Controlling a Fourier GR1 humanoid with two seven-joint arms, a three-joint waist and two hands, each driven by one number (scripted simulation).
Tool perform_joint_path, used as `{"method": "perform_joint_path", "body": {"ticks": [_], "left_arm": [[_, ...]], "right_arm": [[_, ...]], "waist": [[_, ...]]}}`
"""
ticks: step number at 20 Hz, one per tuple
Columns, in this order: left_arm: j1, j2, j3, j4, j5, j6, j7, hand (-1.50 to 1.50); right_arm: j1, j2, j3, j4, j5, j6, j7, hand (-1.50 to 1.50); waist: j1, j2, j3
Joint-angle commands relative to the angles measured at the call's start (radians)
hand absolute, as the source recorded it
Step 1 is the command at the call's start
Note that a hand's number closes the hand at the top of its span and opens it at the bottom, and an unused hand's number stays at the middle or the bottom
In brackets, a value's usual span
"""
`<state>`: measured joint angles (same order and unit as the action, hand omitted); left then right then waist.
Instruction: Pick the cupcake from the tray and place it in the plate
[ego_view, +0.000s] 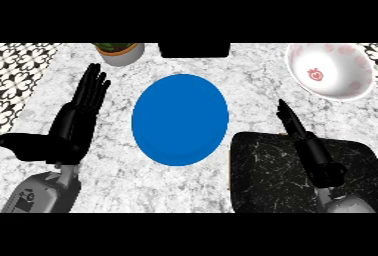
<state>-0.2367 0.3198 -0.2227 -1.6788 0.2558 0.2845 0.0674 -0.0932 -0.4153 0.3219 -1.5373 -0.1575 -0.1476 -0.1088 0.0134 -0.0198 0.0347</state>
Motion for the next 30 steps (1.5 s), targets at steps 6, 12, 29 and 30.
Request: {"method": "perform_joint_path", "body": {"ticks": [6, 12, 29, 30], "left_arm": [[0.091, 0.128, 0.088, 0.165, -0.023, -0.025, 0.078, 0.0], [0.107, 0.088, 0.063, 0.21, 0.003, -0.058, 0.075, 0.0], [0.052, 0.078, 0.156, 0.311, -0.011, -0.181, 0.067, 0.0], [0.117, 0.046, 0.122, 0.225, -0.042, -0.132, 0.091, 0.0]], "right_arm": [[-0.014, -0.222, -0.318, 0.07, -0.393, 0.431, -0.161, 1.5], [0.081, -0.183, -0.459, 0.332, -0.256, 0.292, -0.494, -1.5], [0.053, -0.354, -0.344, 0.431, 0.151, 0.423, -0.566, -1.5], [0.099, -0.36, -0.353, 0.413, 0.165, 0.416, -0.563, -1.5]], "waist": [[-0.023, 0.032, -0.03], [-0.03, 0.029, -0.03], [-0.015, 0.019, -0.036], [-0.014, 0.018, -0.035]]}}
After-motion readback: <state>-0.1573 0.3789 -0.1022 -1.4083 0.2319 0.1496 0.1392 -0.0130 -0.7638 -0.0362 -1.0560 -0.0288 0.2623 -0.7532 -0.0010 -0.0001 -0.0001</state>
